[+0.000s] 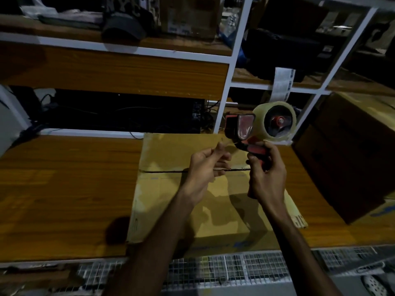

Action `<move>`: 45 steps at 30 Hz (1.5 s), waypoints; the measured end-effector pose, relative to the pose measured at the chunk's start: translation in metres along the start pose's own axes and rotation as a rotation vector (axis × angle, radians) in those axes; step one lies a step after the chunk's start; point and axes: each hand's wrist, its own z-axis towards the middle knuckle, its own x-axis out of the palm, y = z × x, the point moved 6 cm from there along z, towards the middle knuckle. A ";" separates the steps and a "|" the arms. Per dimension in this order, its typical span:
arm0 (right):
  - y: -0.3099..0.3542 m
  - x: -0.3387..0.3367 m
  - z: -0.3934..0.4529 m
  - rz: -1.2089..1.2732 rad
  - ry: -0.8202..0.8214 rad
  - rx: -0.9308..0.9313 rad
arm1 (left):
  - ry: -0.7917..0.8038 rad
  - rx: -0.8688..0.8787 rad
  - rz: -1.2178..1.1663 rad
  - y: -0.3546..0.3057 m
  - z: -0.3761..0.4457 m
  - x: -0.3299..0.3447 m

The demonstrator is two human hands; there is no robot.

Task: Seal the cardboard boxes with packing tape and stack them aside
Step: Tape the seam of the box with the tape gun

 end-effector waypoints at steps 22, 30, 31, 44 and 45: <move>0.055 0.068 0.002 -0.060 0.092 -0.287 | -0.021 -0.357 -0.326 -0.030 -0.032 -0.093; 0.052 0.111 -0.013 -0.161 0.192 -0.363 | -0.135 -0.342 -0.027 -0.045 -0.024 -0.174; 0.051 0.120 -0.014 -0.196 0.206 -0.369 | -0.142 -0.334 0.037 -0.048 -0.023 -0.184; 0.023 0.137 0.013 -0.304 0.310 -0.457 | -0.261 -0.338 0.198 -0.024 -0.045 -0.315; 0.023 0.138 0.014 -0.324 0.317 -0.470 | -0.268 -0.324 0.178 -0.020 -0.044 -0.313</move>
